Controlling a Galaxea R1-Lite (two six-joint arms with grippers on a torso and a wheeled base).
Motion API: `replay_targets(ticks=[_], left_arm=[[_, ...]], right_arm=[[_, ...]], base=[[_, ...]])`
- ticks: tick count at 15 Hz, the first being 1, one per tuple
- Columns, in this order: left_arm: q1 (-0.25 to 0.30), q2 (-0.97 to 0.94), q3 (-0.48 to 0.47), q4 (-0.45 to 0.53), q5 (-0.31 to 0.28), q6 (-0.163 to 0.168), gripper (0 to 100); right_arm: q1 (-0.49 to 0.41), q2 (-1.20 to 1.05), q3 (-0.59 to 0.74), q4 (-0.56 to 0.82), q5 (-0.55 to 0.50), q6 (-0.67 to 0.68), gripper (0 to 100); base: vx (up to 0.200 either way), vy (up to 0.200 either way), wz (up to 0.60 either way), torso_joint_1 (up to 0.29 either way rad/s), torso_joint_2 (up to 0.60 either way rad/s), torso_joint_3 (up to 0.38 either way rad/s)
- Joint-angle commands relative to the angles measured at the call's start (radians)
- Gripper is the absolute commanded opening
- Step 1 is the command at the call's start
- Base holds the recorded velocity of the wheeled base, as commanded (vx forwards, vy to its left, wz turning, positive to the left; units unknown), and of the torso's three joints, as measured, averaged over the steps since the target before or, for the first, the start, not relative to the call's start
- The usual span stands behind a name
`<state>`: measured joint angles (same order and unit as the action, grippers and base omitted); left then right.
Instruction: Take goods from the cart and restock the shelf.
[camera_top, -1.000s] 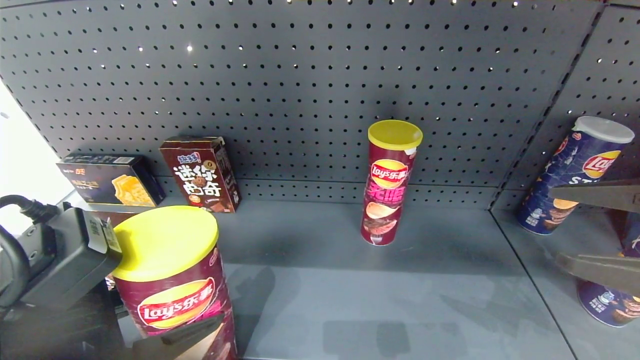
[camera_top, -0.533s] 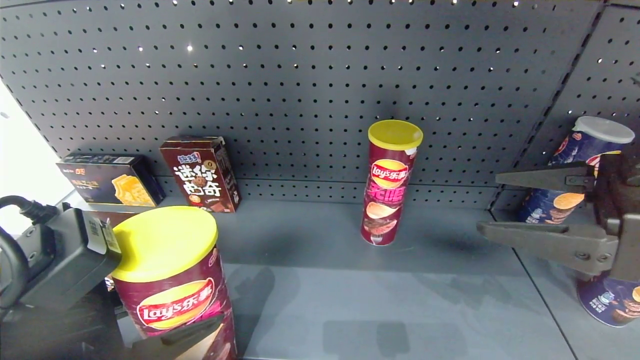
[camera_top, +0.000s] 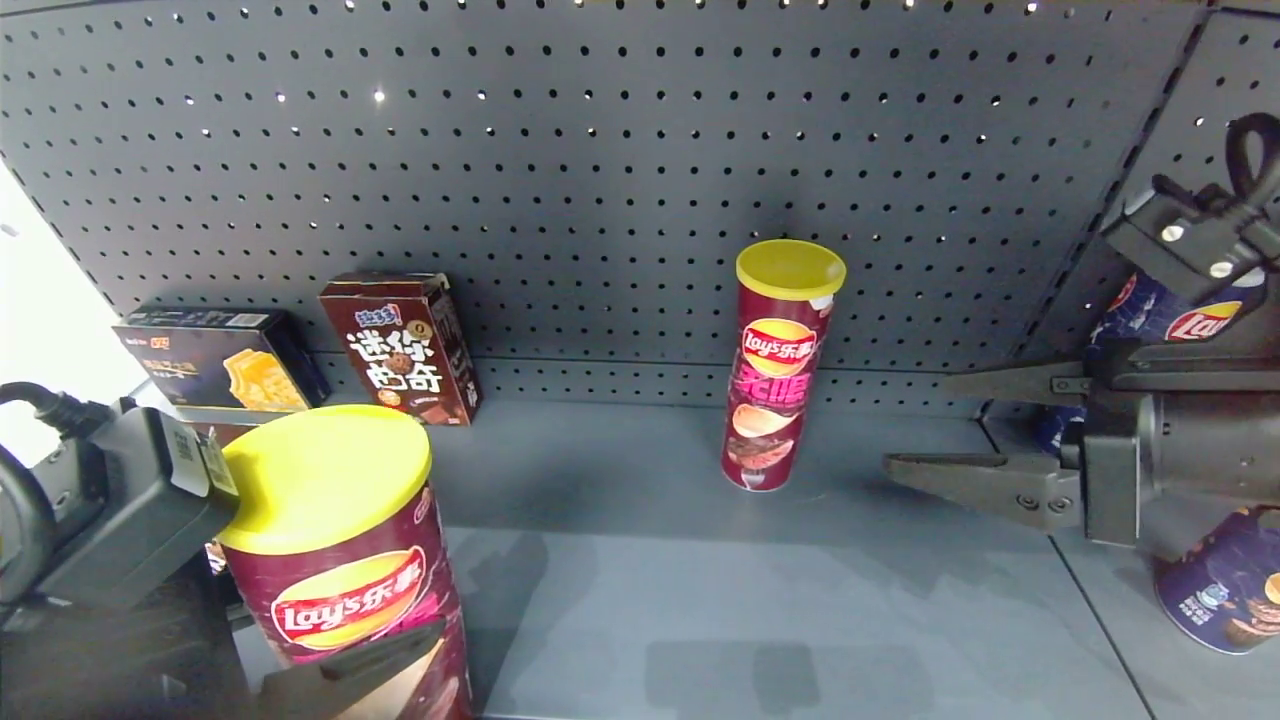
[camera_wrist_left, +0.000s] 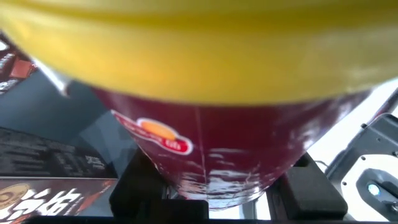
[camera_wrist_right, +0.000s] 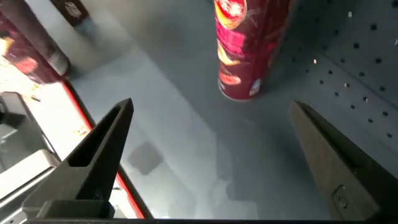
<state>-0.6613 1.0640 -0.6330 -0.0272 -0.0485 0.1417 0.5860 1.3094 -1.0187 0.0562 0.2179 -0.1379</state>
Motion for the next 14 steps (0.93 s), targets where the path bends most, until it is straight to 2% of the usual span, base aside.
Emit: replay_targets(ticks=[1,3,7,10,14], left_arm=[[0.015,0.001,0.004,-0.022,-0.002,-0.001,0],[0.023,0.001,0.001,-0.049,-0.008,-0.001,0],[0.026,0.001,-0.001,-0.056,-0.019,-0.001,0],[0.057,0.001,-0.001,-0.056,-0.047,-0.001,0],[0.065,0.001,0.001,-0.056,-0.048,-0.001,0]], right_arm=[[-0.021,0.021,0.005,-0.013,0.001,-0.005,100],[-0.046,0.067,0.011,-0.111,0.005,-0.011,100],[-0.055,0.114,0.003,-0.127,0.008,-0.009,100],[-0.075,0.163,-0.029,-0.17,0.006,-0.011,100],[-0.077,0.205,-0.031,-0.2,0.001,-0.009,100]], base=[[0.0,0.0,0.0,0.0,0.0,0.0],[0.0,0.0,0.0,0.0,0.0,0.0],[0.0,0.0,0.0,0.0,0.0,0.0],[0.0,0.0,0.0,0.0,0.0,0.0],[0.0,0.0,0.0,0.0,0.0,0.0]])
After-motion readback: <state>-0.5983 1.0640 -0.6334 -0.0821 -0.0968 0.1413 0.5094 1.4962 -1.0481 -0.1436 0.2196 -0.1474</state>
